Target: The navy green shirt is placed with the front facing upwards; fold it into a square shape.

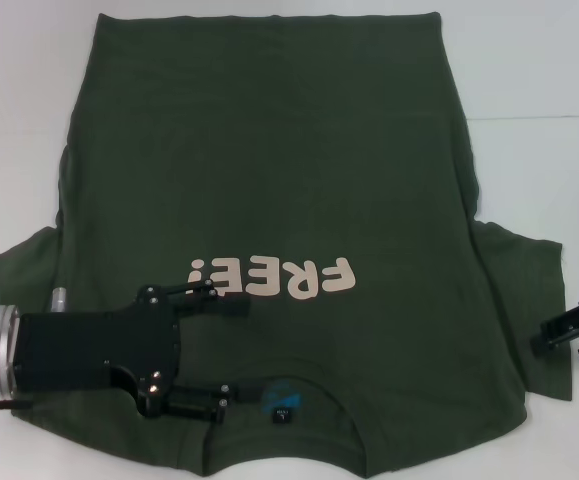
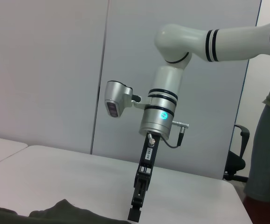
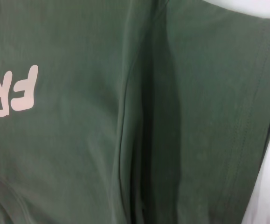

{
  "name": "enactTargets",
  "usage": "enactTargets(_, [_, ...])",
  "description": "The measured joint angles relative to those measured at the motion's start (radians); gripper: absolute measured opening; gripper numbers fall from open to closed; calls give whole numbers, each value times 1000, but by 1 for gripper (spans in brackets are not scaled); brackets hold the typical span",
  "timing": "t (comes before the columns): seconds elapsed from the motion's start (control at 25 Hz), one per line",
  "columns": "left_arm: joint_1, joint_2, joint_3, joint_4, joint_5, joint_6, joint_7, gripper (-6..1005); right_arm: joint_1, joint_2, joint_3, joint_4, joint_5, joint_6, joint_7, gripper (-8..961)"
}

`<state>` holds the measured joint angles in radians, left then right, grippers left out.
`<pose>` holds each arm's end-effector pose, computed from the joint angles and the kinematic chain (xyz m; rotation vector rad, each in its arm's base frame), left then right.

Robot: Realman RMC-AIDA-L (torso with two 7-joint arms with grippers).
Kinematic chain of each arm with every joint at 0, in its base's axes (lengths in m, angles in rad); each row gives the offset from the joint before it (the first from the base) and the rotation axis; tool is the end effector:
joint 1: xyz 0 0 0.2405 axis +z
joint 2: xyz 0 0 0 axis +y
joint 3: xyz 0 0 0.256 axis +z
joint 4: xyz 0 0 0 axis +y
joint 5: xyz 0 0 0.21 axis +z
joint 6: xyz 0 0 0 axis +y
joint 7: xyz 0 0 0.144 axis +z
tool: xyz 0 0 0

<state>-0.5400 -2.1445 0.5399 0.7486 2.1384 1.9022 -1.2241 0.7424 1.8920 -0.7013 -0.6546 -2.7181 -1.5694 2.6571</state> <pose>-0.2361 0.2907 0.0014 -2.9330 -0.3009 -0.8922 0.3058 0.3628 0.0629 -2.0715 1.9827 -0.2488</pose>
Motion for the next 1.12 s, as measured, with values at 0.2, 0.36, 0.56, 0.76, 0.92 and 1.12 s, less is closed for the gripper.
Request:
enactTargets(0.2, [0, 0, 0, 0, 0, -1, 0, 914, 0, 4, -23, 4, 0, 12, -2, 827])
enactTargets(0.36, [0, -1, 0, 0, 0, -2, 0, 914, 0, 9, -28, 6, 0, 15, -1, 826])
enactTargets(0.56, [0, -2, 0, 0, 0, -3, 0, 914, 0, 11, -28, 8, 1, 19, -1, 826])
enactTargets(0.76, [0, -2, 0, 0, 0, -4, 0, 914, 0, 12, -28, 12, 1, 19, -2, 826])
enactTargets(0.92, [0, -2, 0, 0, 0, -5, 0, 914, 0, 12, -27, 25, 3, 29, -4, 827])
enactTargets(1.12, [0, -2, 0, 0, 0, -5, 0, 914, 0, 13, -27, 36, 4, 37, -6, 827])
